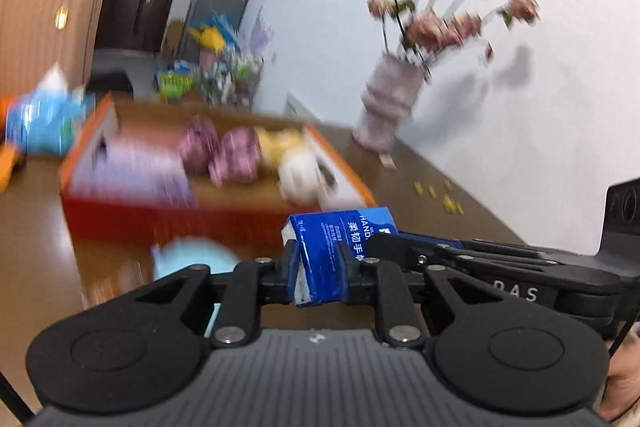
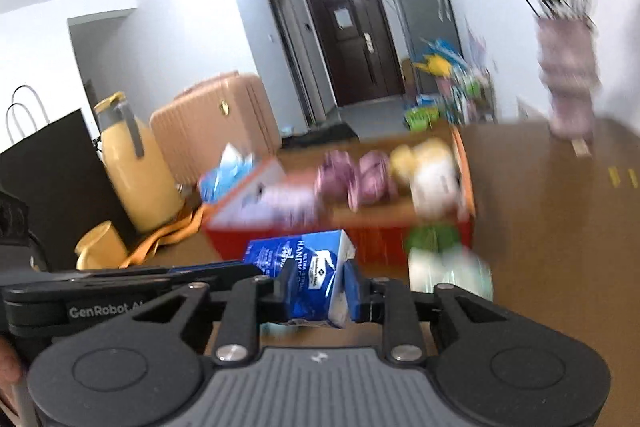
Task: Organize soft objects
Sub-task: 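Carry the blue carton with both grippers and lower it into the box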
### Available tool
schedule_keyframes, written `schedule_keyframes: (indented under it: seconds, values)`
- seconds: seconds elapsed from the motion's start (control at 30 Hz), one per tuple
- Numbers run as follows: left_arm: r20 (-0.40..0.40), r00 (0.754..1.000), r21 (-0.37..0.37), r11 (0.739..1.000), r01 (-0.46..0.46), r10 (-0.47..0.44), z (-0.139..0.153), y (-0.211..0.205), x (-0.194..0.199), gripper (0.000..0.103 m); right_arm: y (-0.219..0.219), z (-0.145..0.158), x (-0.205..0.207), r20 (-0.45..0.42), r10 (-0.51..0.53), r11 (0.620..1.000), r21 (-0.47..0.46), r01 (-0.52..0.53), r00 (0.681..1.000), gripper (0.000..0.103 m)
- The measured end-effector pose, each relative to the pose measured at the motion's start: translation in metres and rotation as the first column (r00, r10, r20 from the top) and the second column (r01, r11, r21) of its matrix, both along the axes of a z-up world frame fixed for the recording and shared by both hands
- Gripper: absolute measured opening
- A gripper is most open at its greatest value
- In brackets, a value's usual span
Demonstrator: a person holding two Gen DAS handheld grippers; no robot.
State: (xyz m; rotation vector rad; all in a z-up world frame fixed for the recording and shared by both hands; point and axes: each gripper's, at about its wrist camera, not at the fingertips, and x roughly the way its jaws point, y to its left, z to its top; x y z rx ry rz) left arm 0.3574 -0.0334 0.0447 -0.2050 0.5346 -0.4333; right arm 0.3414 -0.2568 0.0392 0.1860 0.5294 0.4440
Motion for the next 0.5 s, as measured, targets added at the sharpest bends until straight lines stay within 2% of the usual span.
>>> schedule_keyframes:
  seconds: [0.07, 0.13, 0.2, 0.3, 0.4, 0.5]
  values:
    - [-0.012, 1.000, 0.006, 1.000, -0.027, 0.027, 0.010, 0.006, 0.037, 0.019, 0.009, 0.013, 0.047, -0.019, 0.010, 1.000, 0.015, -0.010, 1.000, 0.024]
    - [-0.063, 0.996, 0.002, 0.998, -0.056, 0.056, 0.009, 0.014, 0.081, 0.019, 0.019, 0.016, 0.097, -0.069, 0.014, 1.000, 0.015, -0.013, 0.997, 0.024]
    - [-0.127, 0.989, 0.007, 0.997, -0.071, 0.071, 0.000, 0.022, 0.122, 0.019, 0.029, 0.007, 0.141, -0.133, 0.007, 1.000, 0.017, -0.005, 0.991, 0.024]
    - [-0.196, 0.976, 0.061, 0.994, -0.088, 0.099, -0.022, 0.026, 0.172, 0.019, 0.044, -0.015, 0.197, -0.246, -0.012, 1.000, 0.007, 0.014, 0.969, 0.024]
    - [-0.238, 0.962, 0.123, 0.986, -0.108, 0.135, -0.040, 0.028, 0.200, 0.017, 0.057, -0.039, 0.230, -0.319, -0.045, 0.999, -0.012, 0.043, 0.947, 0.024]
    - [-0.210, 0.972, 0.159, 0.984, -0.076, 0.109, -0.043, 0.025, 0.198, 0.018, 0.063, -0.057, 0.243, -0.367, -0.074, 0.997, -0.035, 0.066, 0.927, 0.023]
